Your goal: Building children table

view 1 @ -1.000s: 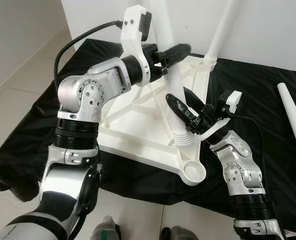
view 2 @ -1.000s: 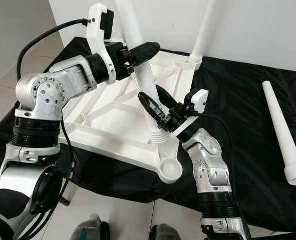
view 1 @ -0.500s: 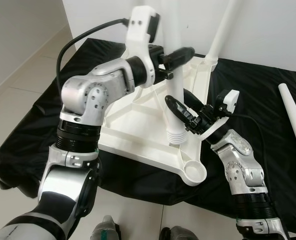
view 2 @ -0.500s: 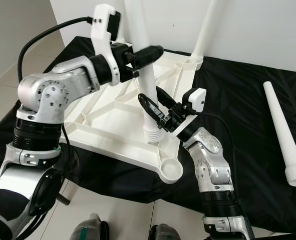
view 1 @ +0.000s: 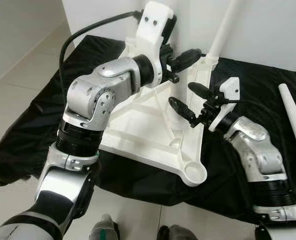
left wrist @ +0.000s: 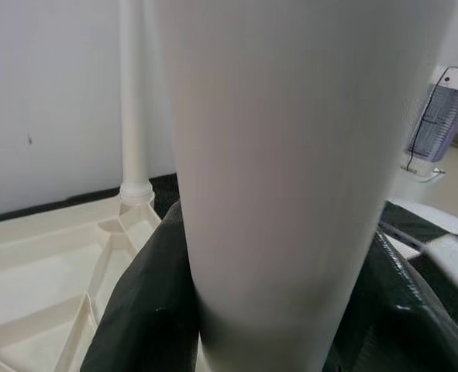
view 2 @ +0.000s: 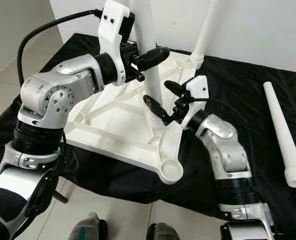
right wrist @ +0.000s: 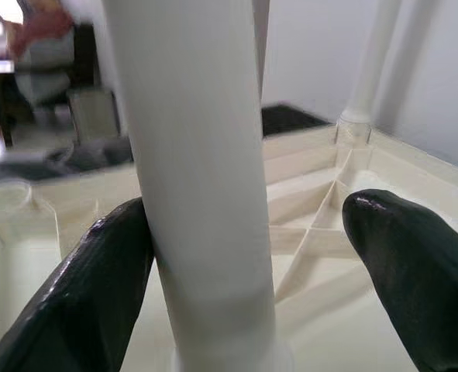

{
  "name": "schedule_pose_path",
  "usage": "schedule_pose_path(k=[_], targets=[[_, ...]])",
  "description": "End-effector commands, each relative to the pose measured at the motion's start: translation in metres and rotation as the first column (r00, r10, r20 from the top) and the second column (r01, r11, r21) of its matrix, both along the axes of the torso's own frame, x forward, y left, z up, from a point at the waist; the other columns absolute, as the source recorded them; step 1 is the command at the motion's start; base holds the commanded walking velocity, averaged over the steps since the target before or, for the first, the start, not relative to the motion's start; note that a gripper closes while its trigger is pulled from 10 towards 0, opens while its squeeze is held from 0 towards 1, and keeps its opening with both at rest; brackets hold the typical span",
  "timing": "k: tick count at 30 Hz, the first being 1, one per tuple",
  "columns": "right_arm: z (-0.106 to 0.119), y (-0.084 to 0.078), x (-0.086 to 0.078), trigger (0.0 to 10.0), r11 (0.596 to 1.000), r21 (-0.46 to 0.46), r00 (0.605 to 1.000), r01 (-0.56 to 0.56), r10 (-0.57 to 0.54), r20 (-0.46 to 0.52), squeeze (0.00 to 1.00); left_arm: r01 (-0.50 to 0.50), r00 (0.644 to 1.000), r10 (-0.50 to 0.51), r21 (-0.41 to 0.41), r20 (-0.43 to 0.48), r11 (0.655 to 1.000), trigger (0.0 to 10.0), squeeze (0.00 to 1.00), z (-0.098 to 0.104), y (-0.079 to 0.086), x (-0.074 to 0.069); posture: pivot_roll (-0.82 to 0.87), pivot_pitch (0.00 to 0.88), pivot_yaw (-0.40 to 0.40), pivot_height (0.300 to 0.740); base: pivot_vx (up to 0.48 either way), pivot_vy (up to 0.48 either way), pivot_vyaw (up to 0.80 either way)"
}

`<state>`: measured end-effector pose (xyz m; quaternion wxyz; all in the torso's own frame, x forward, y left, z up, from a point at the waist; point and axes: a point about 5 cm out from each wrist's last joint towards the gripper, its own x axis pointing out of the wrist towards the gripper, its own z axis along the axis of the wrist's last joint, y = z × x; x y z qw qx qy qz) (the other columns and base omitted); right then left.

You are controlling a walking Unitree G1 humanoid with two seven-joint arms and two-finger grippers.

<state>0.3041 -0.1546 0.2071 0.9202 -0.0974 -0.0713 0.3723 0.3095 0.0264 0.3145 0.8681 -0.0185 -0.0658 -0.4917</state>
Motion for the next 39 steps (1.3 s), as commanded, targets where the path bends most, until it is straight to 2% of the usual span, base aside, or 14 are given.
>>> schedule_pose_path(k=[1,9,24,25,28,29,30,31,33,34,35,36,37,39], targets=[[-0.002,0.0,0.0,10.0,0.999,-0.046,1.0,-0.016,0.016,-0.011,0.0,0.034,0.996,-0.034,0.008,0.08,0.999,10.0,0.0,0.012,-0.005,-0.007,0.0,0.023,-0.042,0.74,0.0,0.0,0.0],[0.001,0.006,0.003,10.0,0.991,-0.119,0.998,-0.054,0.056,0.01,0.0,0.053,0.994,-0.054,0.018,0.1,0.998,10.0,0.0,0.013,-0.01,-0.011,-0.01,0.015,-0.046,0.74,0.0,0.0,0.0],[0.012,0.013,0.012,10.0,0.991,-0.123,0.998,-0.061,0.064,0.023,0.0,0.078,0.99,-0.082,0.039,0.118,0.996,10.0,0.0,0.009,-0.018,-0.017,-0.01,0.006,-0.049,0.74,0.0,0.0,0.0],[0.013,0.013,0.013,8.7,0.991,-0.122,0.998,-0.058,0.061,0.022,0.0,0.079,0.989,-0.083,0.04,0.119,0.996,10.0,0.0,0.009,-0.019,-0.017,-0.01,0.007,-0.051,0.74,0.0,0.0,0.0],[0.014,0.012,0.014,8.7,0.991,-0.123,0.998,-0.056,0.059,0.021,0.0,0.079,0.989,-0.083,0.041,0.12,0.996,10.0,0.0,0.009,-0.019,-0.017,0.0,0.007,-0.051,0.74,0.0,0.0,0.0],[0.016,0.011,0.015,10.0,0.992,-0.117,0.998,-0.05,0.053,0.025,0.0,0.079,0.989,-0.083,0.041,0.12,0.996,10.0,0.0,0.009,-0.019,-0.017,0.0,0.007,-0.052,0.74,0.0,0.0,0.0],[0.019,0.01,0.016,9.5,0.993,-0.108,0.999,-0.042,0.046,0.028,0.0,0.078,0.989,-0.083,0.041,0.121,0.996,10.0,0.0,0.009,-0.019,-0.018,0.0,0.008,-0.052,0.74,0.0,0.0,0.0],[0.021,0.01,0.017,9.5,0.994,-0.101,0.999,-0.038,0.041,0.031,0.0,0.078,0.989,-0.082,0.041,0.121,0.996,10.0,0.0,0.009,-0.019,-0.018,0.0,0.008,-0.052,0.74,0.0,0.0,0.0],[0.023,0.009,0.018,7.9,0.994,-0.097,0.999,-0.039,0.042,0.029,0.0,0.078,0.989,-0.082,0.039,0.12,0.996,10.0,0.0,0.008,-0.02,-0.018,-0.01,0.009,-0.054,0.74,0.0,0.0,0.0],[0.023,0.009,0.018,7.9,0.994,-0.098,0.999,-0.041,0.044,0.027,0.0,0.078,0.989,-0.082,0.039,0.12,0.996,10.0,0.0,0.008,-0.02,-0.017,-0.01,0.009,-0.054,0.74,0.0,0.0,0.0],[0.022,0.009,0.018,7.0,0.994,-0.102,0.999,-0.04,0.042,0.023,0.0,0.078,0.989,-0.082,0.038,0.12,0.996,10.0,0.0,0.009,-0.02,-0.018,-0.01,0.009,-0.055,0.74,0.0,0.0,0.0],[0.021,0.009,0.018,7.0,0.994,-0.105,0.999,-0.038,0.04,0.02,0.0,0.078,0.989,-0.082,0.038,0.121,0.996,10.0,0.0,0.009,-0.02,-0.018,-0.01,0.009,-0.055,0.74,0.0,0.0,0.0],[0.02,0.008,0.018,4.9,0.994,-0.108,0.999,-0.036,0.038,0.014,0.0,0.078,0.989,-0.082,0.038,0.122,0.996,10.0,0.0,0.009,-0.02,-0.018,-0.01,0.009,-0.056,0.74,0.0,0.0,0.0],[0.02,0.008,0.018,4.9,0.993,-0.109,0.999,-0.035,0.036,0.011,0.0,0.078,0.989,-0.082,0.037,0.123,0.996,10.0,0.0,0.009,-0.02,-0.018,-0.01,0.009,-0.056,0.74,0.0,0.0,0.0]])
